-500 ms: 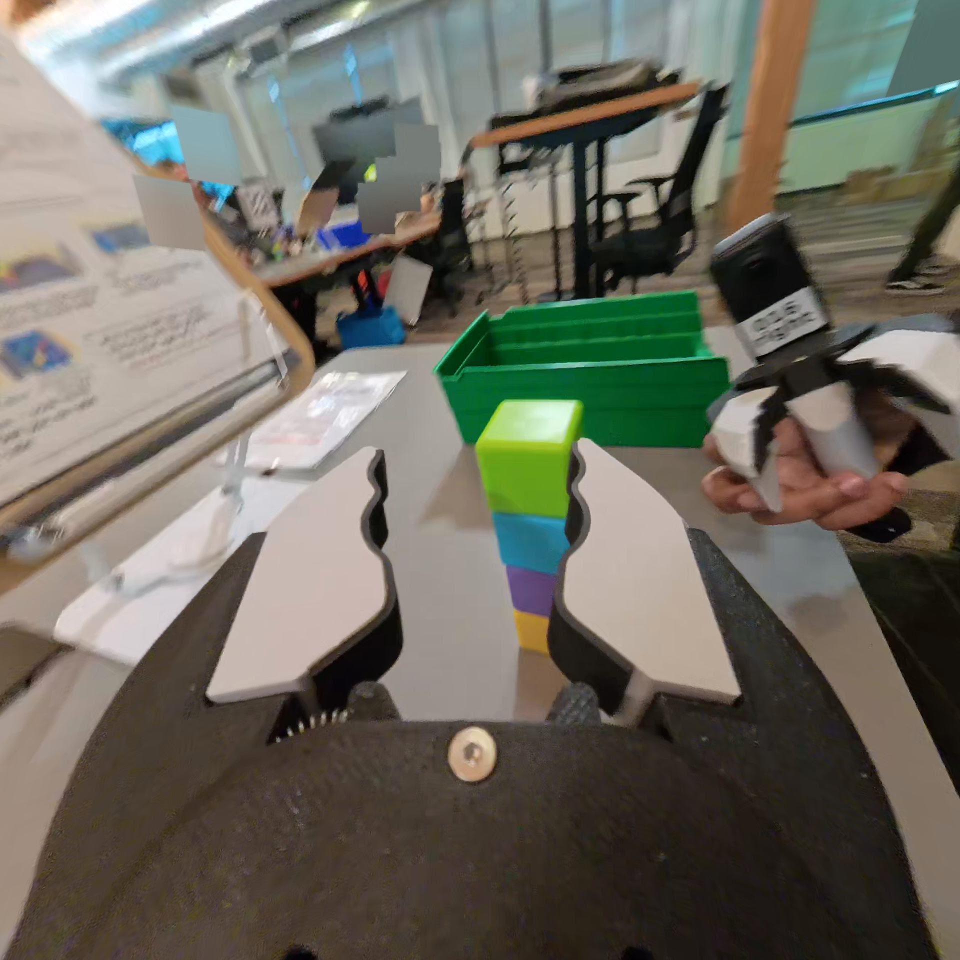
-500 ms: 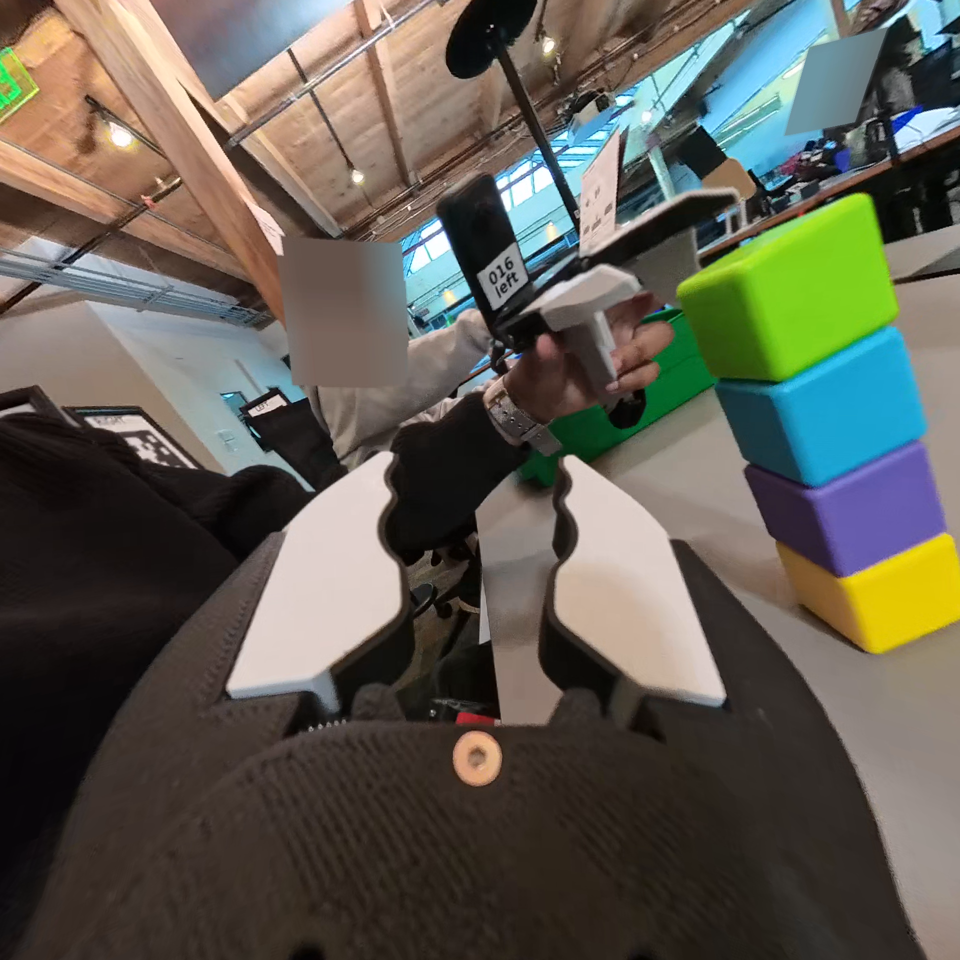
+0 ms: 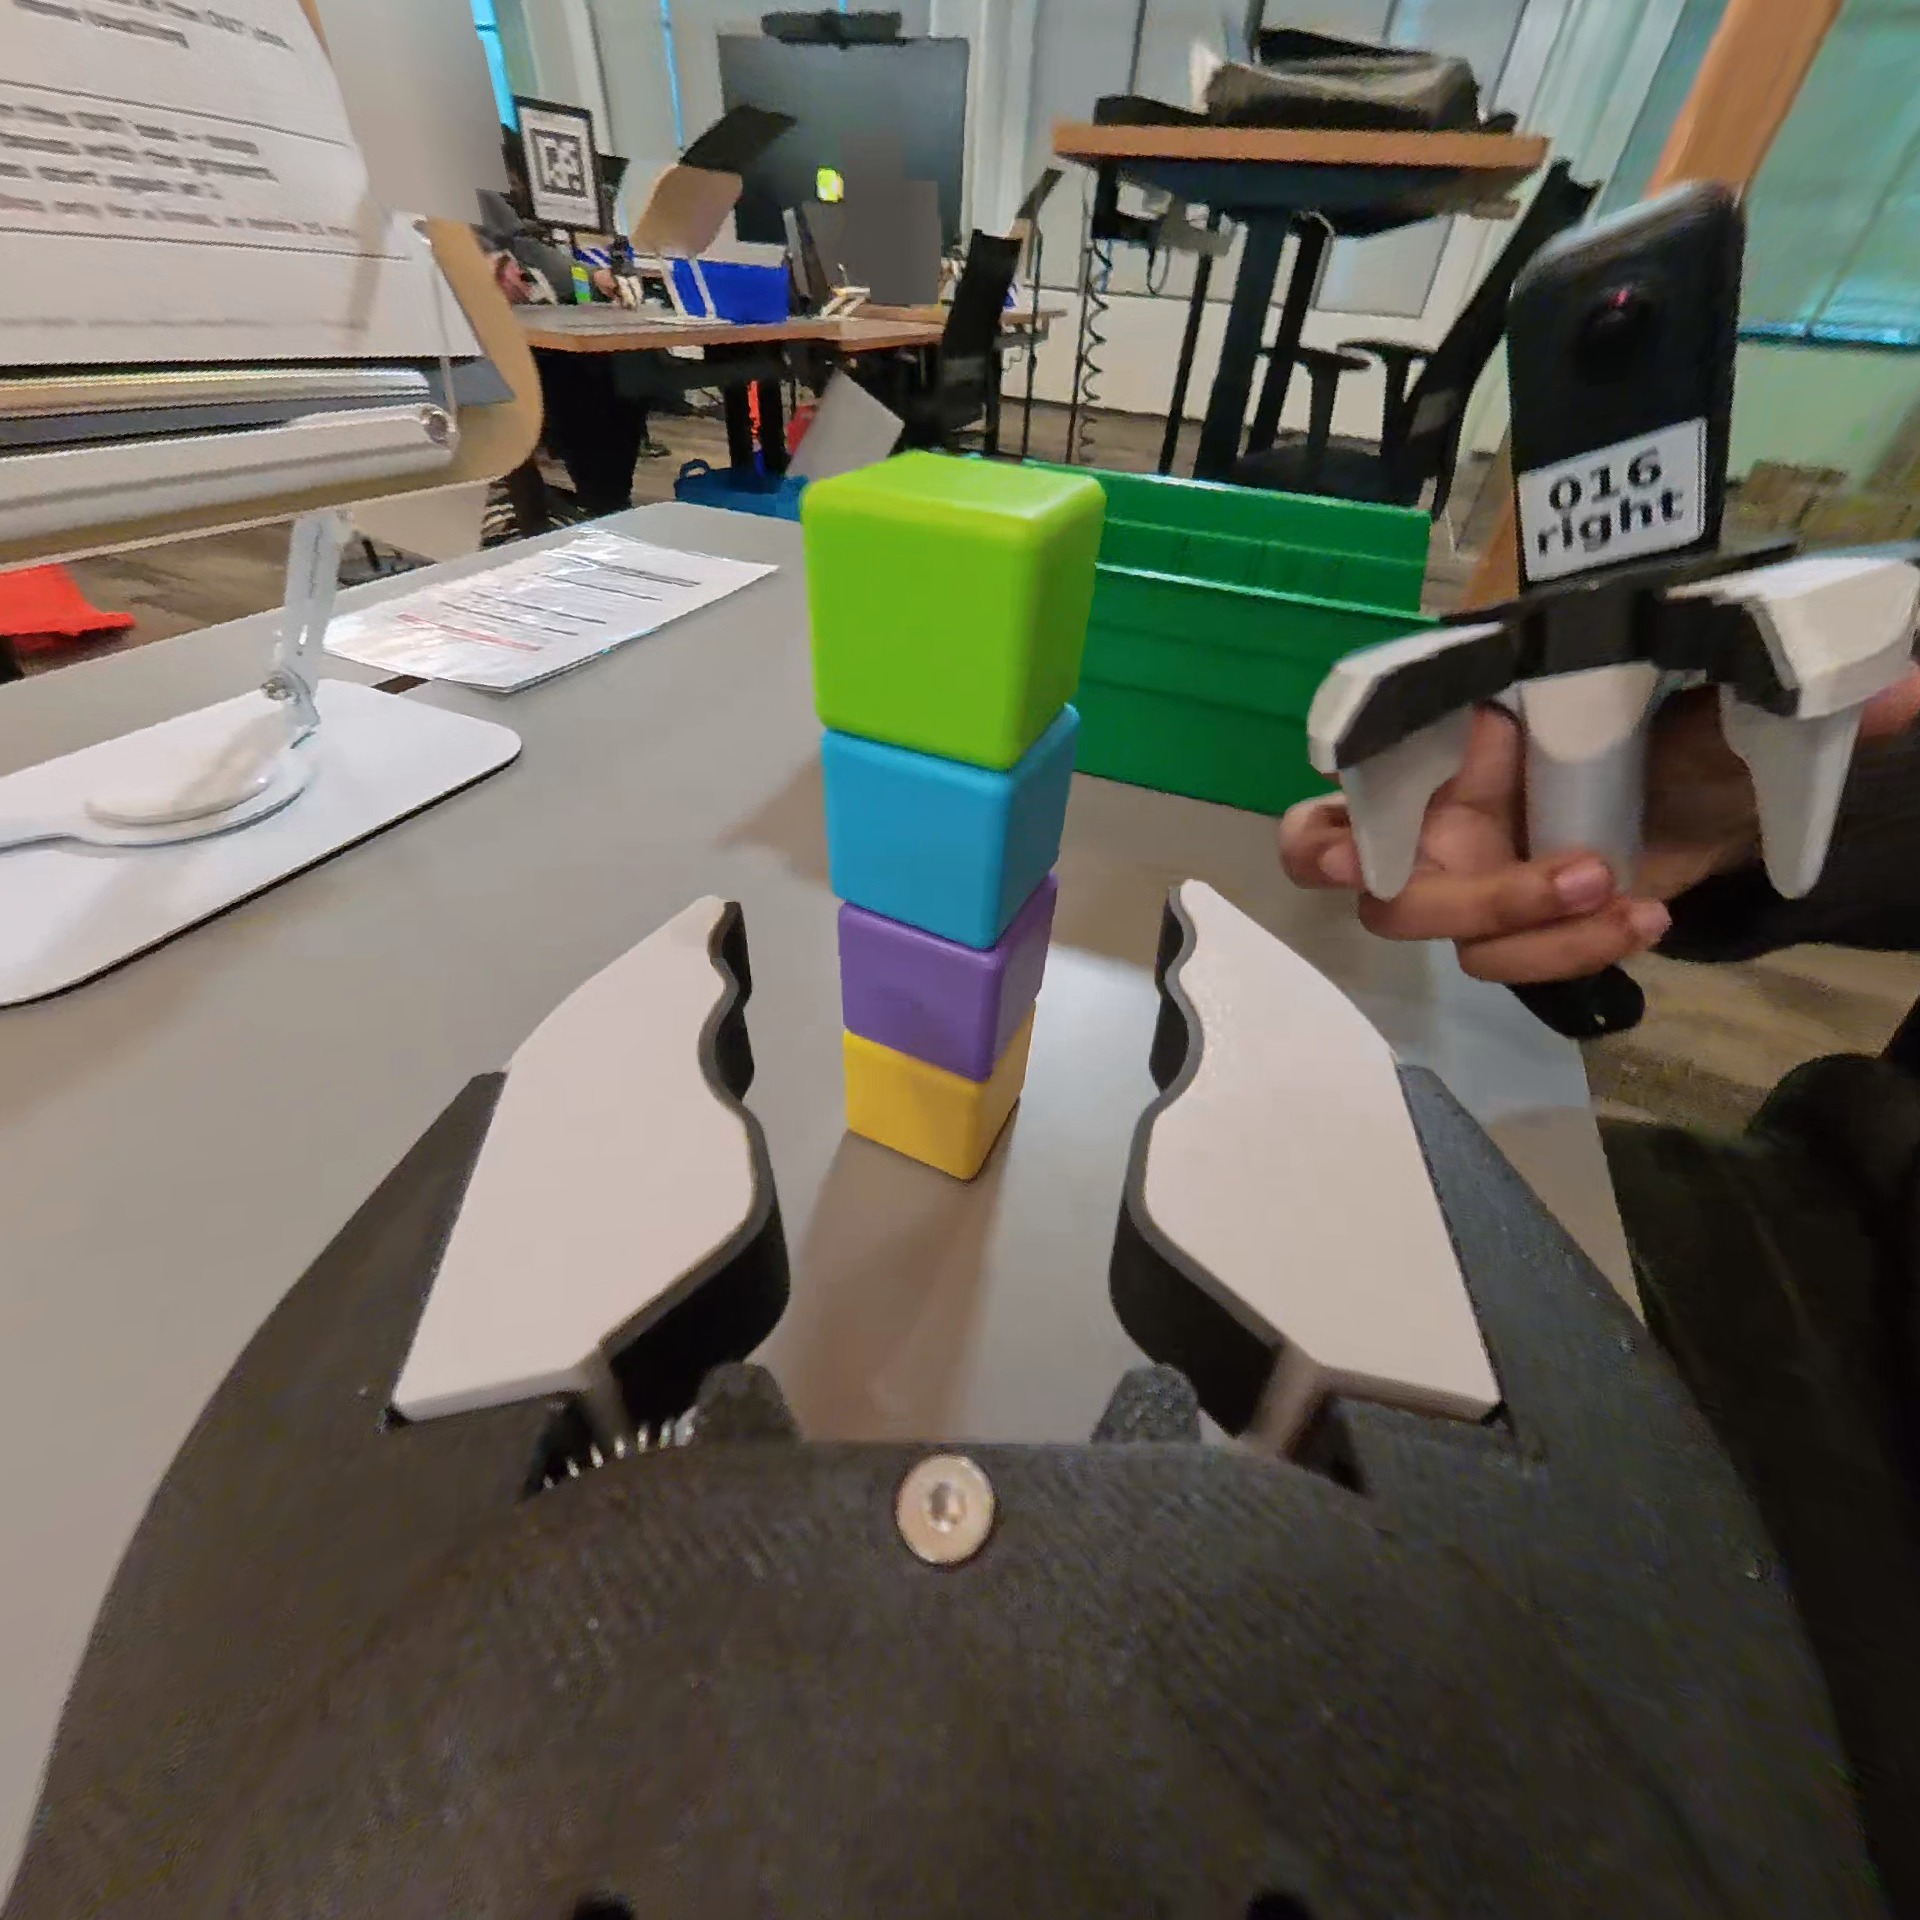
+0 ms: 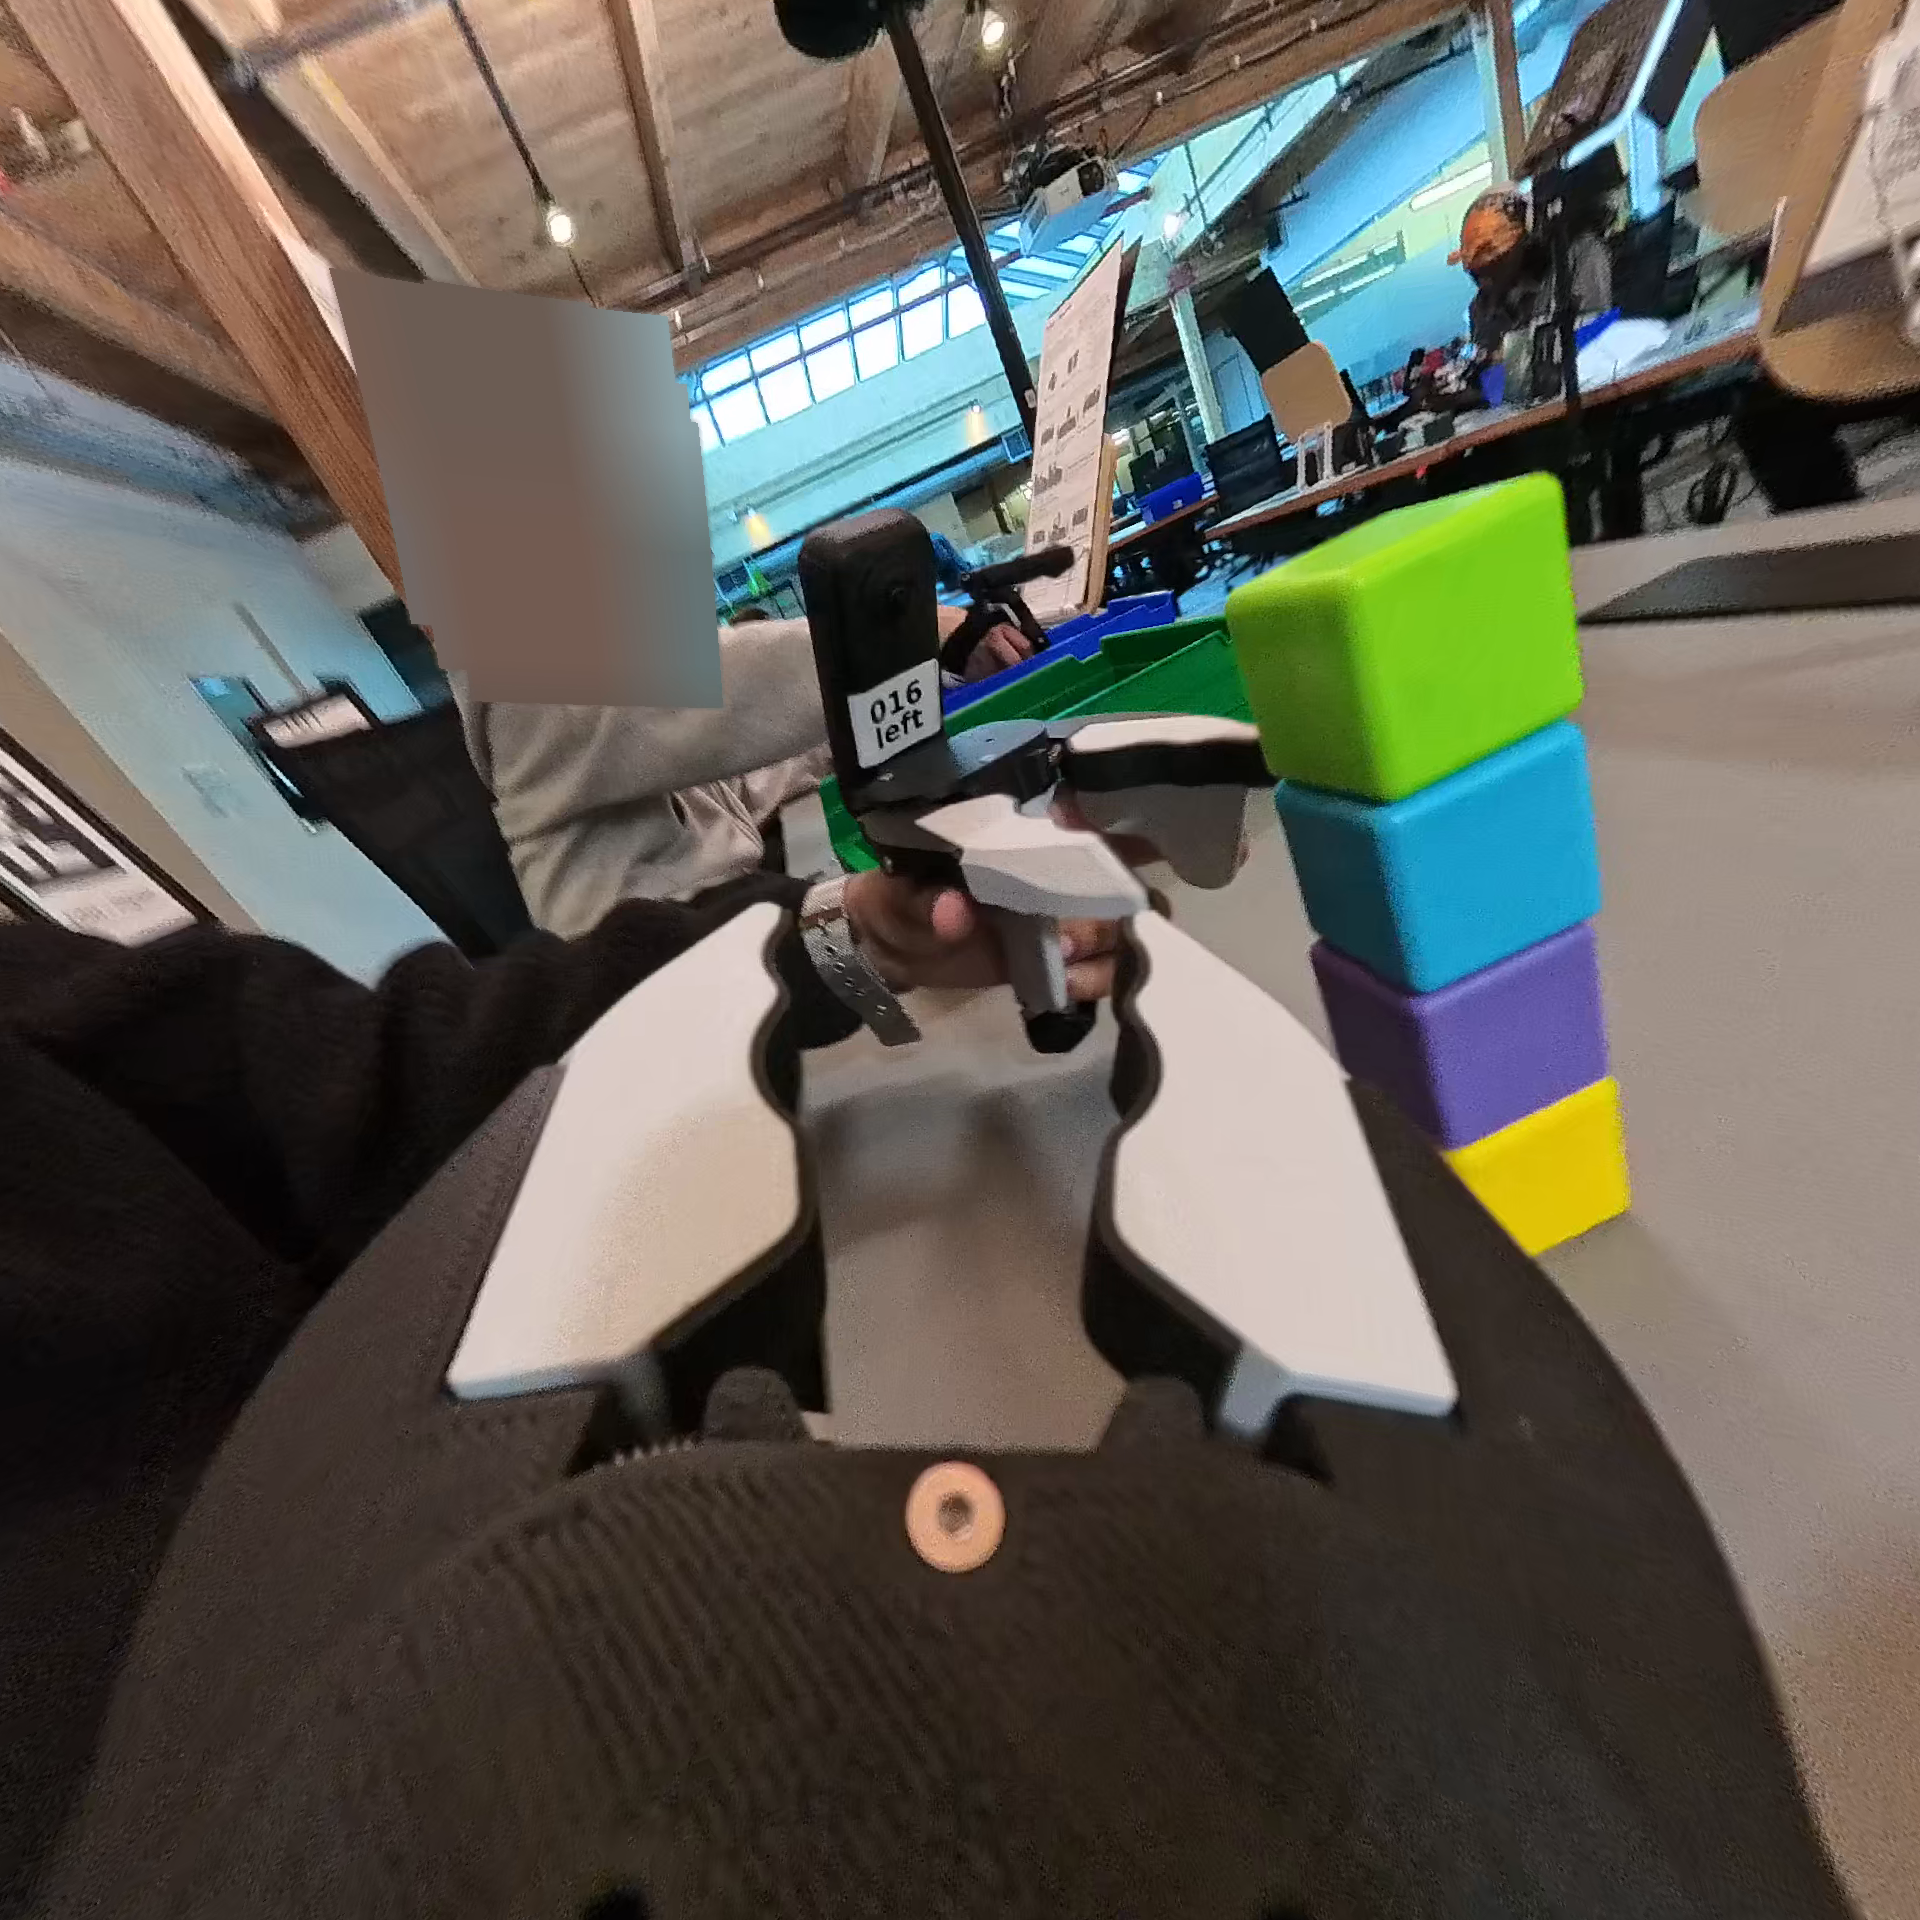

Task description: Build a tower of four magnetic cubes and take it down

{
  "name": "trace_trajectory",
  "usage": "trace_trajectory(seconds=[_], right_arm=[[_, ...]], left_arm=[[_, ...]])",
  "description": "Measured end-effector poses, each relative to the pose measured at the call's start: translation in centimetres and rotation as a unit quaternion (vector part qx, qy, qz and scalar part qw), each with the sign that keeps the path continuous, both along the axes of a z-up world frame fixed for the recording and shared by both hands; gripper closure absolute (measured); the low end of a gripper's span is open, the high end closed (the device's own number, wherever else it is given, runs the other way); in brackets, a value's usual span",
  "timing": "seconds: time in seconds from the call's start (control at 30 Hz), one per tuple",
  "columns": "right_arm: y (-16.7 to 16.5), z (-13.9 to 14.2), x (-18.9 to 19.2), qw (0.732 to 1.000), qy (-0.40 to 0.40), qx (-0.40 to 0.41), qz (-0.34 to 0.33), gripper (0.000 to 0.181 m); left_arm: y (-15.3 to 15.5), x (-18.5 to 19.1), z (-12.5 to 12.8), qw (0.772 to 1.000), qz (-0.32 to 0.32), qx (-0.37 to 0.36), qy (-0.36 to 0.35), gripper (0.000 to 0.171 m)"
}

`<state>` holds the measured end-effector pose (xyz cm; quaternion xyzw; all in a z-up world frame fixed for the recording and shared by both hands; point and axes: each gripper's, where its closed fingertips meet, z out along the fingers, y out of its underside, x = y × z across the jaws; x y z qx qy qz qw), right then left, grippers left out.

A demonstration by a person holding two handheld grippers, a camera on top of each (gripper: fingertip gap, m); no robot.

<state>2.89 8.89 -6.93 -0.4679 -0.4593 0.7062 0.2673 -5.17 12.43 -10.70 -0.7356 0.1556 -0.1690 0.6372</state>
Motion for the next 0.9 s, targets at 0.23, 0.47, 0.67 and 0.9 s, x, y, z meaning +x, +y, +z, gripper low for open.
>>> trace_trajectory(seconds=[0.23,0.47,0.67,0.9], right_arm=[[3.6,-0.1,-1.7,0.983,0.034,0.142,-0.109,0.112],[8.2,9.9,-0.8,0.965,0.134,0.105,-0.198,0.099],[10.8,9.3,-3.4,0.984,0.088,0.047,-0.147,0.086],[9.9,6.6,-4.6,0.992,0.042,0.066,-0.097,0.086]], left_arm=[[1.1,0.7,-1.4,0.999,-0.028,-0.018,-0.017,0.093],[2.4,0.5,-0.2,0.999,-0.019,-0.018,-0.046,0.092],[2.2,0.7,-0.4,0.998,-0.009,-0.021,-0.051,0.088],[1.9,0.9,-0.5,0.995,-0.007,-0.016,-0.099,0.090]])
